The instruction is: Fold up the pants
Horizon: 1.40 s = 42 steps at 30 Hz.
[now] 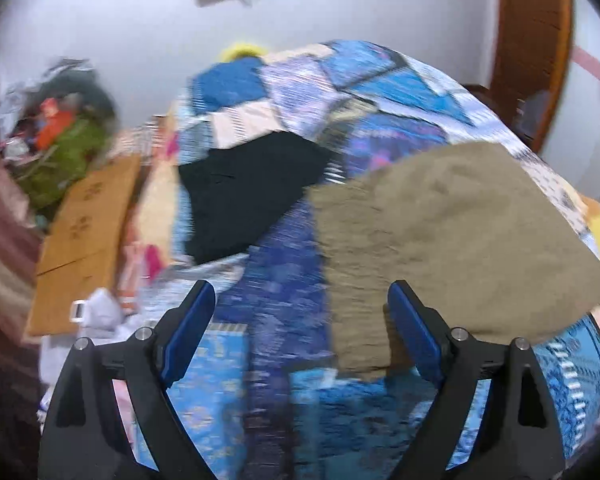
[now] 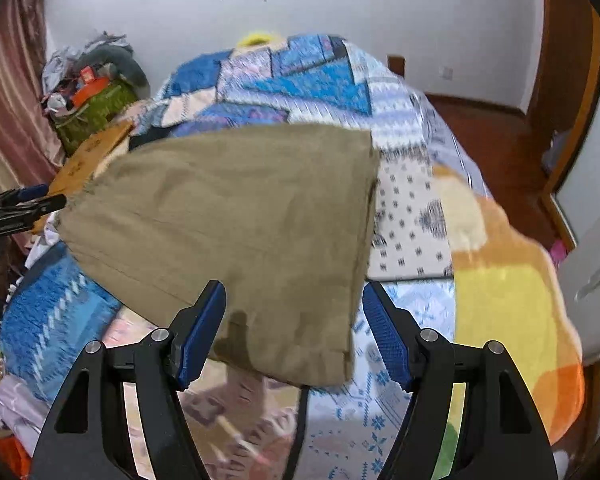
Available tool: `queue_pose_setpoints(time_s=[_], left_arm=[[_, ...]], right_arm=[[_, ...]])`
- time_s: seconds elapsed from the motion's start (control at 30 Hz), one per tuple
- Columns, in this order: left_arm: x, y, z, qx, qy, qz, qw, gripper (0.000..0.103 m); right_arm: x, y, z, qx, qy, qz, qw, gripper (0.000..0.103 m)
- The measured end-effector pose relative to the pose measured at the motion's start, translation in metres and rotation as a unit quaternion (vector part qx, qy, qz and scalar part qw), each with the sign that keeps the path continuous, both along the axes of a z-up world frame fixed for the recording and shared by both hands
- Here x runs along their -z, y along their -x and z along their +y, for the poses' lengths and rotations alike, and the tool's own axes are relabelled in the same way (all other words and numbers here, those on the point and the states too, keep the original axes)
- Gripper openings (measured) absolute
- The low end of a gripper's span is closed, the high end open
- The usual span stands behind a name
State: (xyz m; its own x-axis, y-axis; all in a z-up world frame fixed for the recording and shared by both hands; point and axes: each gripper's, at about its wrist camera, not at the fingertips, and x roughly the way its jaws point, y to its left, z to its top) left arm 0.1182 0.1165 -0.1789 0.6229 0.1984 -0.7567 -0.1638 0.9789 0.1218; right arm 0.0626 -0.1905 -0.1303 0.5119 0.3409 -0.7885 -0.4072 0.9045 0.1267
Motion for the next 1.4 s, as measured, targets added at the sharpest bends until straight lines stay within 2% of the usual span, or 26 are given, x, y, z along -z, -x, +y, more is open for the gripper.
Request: queue_pose_setpoints(time_s=[0.13,0.3,0.43,0.67,0.73,0.8,0.87,0.93,1.03,1.07,1.27,1.3,1.37,1.4], left_arm=[[-0.013,0.006,0.018,-0.011,0.088,0.003,0.996,0.089],[-0.018,0.013,0.008,-0.01,0.151,-0.001,0.9884,0.089],[-0.008,0.011,-0.008,0.004,0.201,0.026,0.9793,0.089],[0.02,0.014,-0.021,0.007,0.256,0.078,0.9636,0.089],[0.028,0.014,-0.019,0.002,0.278,0.093,0.9562,0.089],[0.038,0.013,-0.017,-0.001,0.313,0.109,0.9434,0.089],[0.041,0.012,-0.016,-0.005,0.328,0.108,0.9385,0.09],[0.043,0.008,-0.015,-0.006,0.345,0.107,0.9325,0.095],[0.049,-0.002,-0.011,-0.02,0.391,0.107,0.9139,0.102],[0.051,-0.006,-0.01,-0.026,0.395,0.109,0.9119,0.102],[0.049,-0.034,-0.012,-0.044,0.398,0.121,0.9084,0.102],[0.047,-0.037,-0.012,-0.051,0.398,0.116,0.9087,0.099],[0.044,-0.043,-0.011,-0.062,0.384,0.109,0.9148,0.083],[0.042,-0.045,-0.011,-0.067,0.371,0.105,0.9203,0.07]], right_arm=[[-0.02,0.001,0.016,-0.019,-0.028,-0.027,0.999,0.068],[-0.029,-0.002,0.047,-0.049,-0.048,-0.046,0.997,0.069],[-0.022,-0.003,0.073,-0.079,-0.05,-0.054,0.994,0.069],[0.017,-0.015,0.094,-0.097,-0.04,0.008,0.995,0.069],[0.027,-0.016,0.093,-0.1,-0.045,0.032,0.993,0.069],[0.03,-0.013,0.09,-0.103,-0.05,0.03,0.993,0.069],[0.03,-0.011,0.09,-0.108,-0.049,0.027,0.993,0.069],[0.03,-0.01,0.09,-0.109,-0.051,0.028,0.992,0.069],[0.031,-0.008,0.089,-0.112,-0.056,0.028,0.992,0.07],[0.031,-0.009,0.089,-0.112,-0.059,0.028,0.992,0.07],[0.033,-0.01,0.089,-0.112,-0.07,0.033,0.991,0.072],[0.033,-0.01,0.089,-0.113,-0.071,0.033,0.99,0.072],[0.034,-0.009,0.089,-0.114,-0.073,0.034,0.99,0.072],[0.034,-0.009,0.089,-0.115,-0.074,0.034,0.99,0.072]])
